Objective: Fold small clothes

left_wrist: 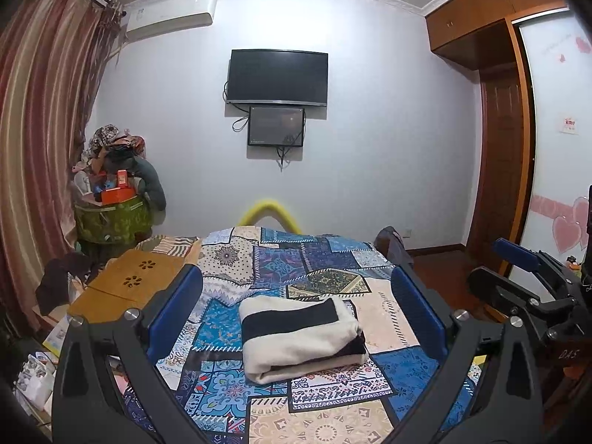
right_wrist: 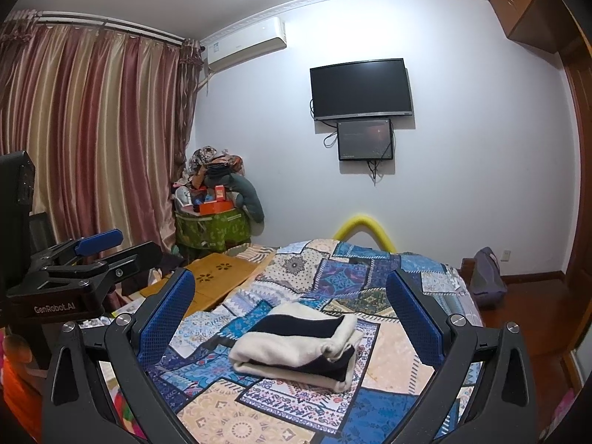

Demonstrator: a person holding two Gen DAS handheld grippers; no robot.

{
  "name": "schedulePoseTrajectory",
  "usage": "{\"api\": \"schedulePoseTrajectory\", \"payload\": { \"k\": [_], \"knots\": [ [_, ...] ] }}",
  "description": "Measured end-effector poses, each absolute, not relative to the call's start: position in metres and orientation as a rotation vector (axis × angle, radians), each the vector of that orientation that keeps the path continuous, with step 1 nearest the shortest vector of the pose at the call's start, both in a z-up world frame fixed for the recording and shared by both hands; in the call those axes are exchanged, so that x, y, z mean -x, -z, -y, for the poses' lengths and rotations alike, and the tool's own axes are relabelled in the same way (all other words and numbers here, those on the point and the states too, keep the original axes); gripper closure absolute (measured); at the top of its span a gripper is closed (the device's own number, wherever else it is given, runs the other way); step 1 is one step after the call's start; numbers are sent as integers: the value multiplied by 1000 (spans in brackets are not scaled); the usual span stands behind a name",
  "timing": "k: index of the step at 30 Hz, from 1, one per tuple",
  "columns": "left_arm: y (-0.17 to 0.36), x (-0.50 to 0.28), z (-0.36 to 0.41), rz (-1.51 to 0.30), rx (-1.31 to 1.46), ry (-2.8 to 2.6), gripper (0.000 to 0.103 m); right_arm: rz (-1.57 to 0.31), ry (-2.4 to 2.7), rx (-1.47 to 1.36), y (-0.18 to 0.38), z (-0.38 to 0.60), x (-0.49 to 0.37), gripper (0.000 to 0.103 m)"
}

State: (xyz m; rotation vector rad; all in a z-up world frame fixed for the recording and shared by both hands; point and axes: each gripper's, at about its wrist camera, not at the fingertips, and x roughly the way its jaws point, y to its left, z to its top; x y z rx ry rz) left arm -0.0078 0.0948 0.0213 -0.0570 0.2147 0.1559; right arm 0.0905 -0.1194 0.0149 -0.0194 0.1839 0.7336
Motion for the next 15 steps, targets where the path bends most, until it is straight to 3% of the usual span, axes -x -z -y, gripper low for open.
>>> {"api": "schedulePoseTrajectory", "payload": {
  "k": [15],
  "knots": [
    [-21, 8, -90, -218, 50, -140, 0, -190, -729, 13, -13, 120, -91, 1]
  ]
}}
